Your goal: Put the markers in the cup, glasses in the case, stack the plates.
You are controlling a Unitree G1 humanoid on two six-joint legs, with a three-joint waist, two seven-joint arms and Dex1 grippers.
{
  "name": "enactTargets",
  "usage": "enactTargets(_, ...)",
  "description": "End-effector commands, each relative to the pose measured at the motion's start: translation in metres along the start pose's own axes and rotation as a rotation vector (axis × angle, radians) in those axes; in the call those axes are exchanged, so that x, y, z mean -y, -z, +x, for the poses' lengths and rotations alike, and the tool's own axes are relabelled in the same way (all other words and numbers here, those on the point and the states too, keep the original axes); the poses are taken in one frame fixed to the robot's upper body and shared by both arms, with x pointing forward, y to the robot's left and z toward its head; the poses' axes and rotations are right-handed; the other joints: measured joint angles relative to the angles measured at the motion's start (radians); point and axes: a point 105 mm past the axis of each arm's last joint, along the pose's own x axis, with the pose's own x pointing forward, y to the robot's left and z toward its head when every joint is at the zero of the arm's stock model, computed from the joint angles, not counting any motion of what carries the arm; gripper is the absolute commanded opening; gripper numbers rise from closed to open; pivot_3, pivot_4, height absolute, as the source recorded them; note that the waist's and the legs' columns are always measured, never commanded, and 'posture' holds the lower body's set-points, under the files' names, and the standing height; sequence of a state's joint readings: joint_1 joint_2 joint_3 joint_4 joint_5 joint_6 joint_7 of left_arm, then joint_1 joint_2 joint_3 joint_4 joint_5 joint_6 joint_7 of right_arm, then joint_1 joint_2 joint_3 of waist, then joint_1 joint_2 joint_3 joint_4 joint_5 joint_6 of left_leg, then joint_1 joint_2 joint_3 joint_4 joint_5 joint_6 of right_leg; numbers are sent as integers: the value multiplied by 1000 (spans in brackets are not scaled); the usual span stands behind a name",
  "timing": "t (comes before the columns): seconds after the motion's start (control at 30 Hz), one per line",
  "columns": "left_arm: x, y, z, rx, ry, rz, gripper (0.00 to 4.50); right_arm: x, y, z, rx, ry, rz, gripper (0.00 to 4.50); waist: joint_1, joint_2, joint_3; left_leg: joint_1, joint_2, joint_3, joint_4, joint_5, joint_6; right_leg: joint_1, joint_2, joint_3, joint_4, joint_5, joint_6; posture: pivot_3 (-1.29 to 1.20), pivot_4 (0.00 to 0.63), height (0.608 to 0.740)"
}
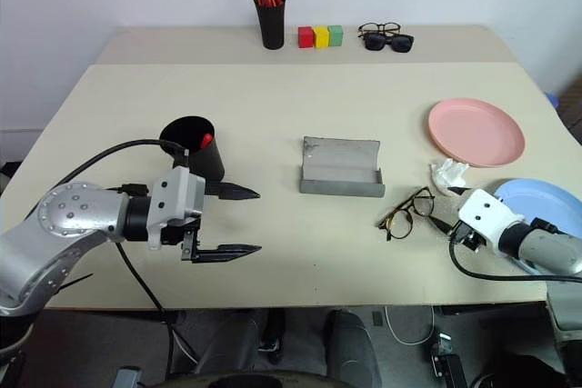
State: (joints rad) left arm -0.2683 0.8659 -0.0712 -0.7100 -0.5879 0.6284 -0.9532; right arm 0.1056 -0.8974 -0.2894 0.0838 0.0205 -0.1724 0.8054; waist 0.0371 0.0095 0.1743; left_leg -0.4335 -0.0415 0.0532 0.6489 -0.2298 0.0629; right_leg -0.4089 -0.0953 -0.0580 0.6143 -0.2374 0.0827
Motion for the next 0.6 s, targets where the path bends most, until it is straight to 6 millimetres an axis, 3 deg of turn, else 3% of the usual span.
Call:
enactTargets(0.03,1,-6,-3,4,-14,41,3999,12,-13,-7,42,32,-107,3401,1,0,0,0,0,0,0,0,0,0,0,0,0,0,0,0,150,740)
enactTargets(0.27,2,-5,-4,4,-17,38,3999,7,-20,-10,74,41,-236,3401,0,0,0,0,0,0,0,0,0,0,0,0,0,0,0,0,150,740)
enactTargets(0.6,2,-5,-2,7,-11,37,3999,-7,-37,-1,129,-64,-176,3401,0,0,0,0,0,0,0,0,0,0,0,0,0,0,0,0,150,740)
